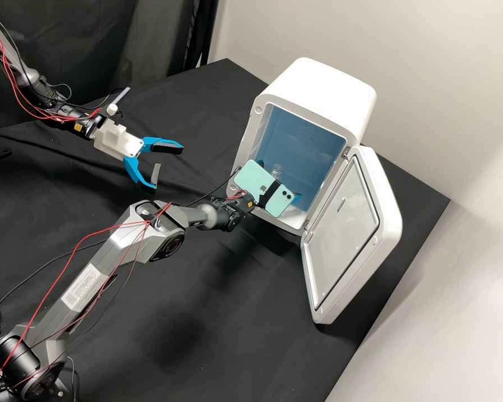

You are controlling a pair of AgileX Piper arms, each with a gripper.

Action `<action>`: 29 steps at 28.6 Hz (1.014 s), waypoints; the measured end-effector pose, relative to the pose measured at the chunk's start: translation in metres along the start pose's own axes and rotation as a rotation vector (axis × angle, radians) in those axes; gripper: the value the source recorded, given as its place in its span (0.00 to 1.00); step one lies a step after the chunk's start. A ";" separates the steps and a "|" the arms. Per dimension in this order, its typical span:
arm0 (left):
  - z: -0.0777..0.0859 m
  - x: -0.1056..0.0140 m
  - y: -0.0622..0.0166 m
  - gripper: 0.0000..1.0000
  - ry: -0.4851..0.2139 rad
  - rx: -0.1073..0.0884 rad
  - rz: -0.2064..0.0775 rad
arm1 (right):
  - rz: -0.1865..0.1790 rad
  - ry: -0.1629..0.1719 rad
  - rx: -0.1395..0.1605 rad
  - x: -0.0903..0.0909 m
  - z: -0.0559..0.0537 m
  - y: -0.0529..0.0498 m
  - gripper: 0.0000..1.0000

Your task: Place the flask in the incubator

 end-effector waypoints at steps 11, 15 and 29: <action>0.000 0.000 0.0000 1.00 0.000 0.000 0.000 | -0.001 0.003 -0.004 0.000 0.000 0.000 1.00; 0.000 0.000 0.0000 1.00 0.000 0.000 0.000 | -0.001 0.003 -0.004 0.000 0.000 0.000 1.00; 0.000 0.000 0.0000 1.00 0.000 0.000 0.000 | 0.024 0.049 -0.004 0.000 -0.006 0.001 1.00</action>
